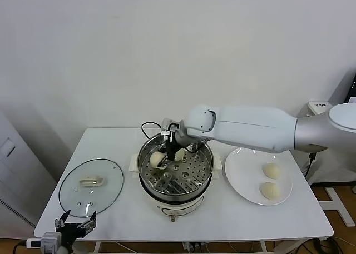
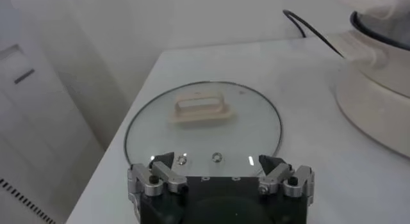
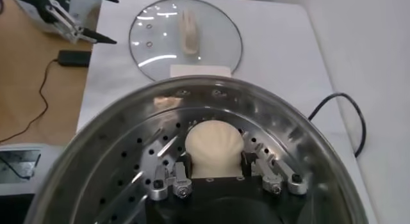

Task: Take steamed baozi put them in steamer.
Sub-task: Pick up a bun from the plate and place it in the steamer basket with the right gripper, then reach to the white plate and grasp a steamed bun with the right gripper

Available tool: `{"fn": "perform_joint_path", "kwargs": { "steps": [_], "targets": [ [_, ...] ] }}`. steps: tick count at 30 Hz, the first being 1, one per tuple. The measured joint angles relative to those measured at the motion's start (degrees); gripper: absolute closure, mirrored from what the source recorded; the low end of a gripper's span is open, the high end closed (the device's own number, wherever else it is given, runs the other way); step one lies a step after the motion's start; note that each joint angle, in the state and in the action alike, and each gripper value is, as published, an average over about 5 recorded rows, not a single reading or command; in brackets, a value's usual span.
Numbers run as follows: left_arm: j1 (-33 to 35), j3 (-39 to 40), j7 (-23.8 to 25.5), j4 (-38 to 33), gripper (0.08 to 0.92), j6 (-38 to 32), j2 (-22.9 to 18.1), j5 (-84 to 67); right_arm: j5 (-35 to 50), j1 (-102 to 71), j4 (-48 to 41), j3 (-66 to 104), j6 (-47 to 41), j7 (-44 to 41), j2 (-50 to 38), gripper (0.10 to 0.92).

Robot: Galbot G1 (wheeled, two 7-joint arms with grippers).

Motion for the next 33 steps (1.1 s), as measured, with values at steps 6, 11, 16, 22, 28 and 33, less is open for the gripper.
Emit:
{"fn": "perform_joint_path", "kwargs": {
  "steps": [6, 11, 16, 22, 28, 33],
  "targets": [
    [0.14, -0.14, 0.00, 0.18, 0.177, -0.17, 0.07, -0.07, -0.45, -1.49, -1.00, 0.43, -0.54, 0.67, 0.94, 0.497],
    [0.15, -0.15, 0.00, 0.24, 0.177, -0.22, 0.07, -0.10, -0.65, -1.85, -1.46, 0.97, -0.65, 0.69, 1.47, 0.353],
    [0.29, -0.17, 0.00, 0.22, 0.177, -0.33, 0.07, -0.10, -0.81, -1.12, -1.22, 1.03, -0.59, -0.11, 1.02, 0.233],
    [0.40, -0.24, 0.00, -0.05, 0.177, -0.36, 0.22, -0.11, -1.62, 2.39, 0.30, 0.15, 0.28, -3.28, -2.25, 0.203],
    [0.31, 0.02, 0.03, -0.04, 0.177, -0.66, 1.05, -0.54, -5.14, 8.48, 1.48, -2.45, 2.95, -10.40, -8.92, 0.203],
    [0.27, 0.01, 0.04, -0.06, 0.177, -0.72, 1.52, -0.66, -9.77, 12.46, 0.95, -4.73, 6.52, -17.44, -15.39, 0.203]
  ]
}}
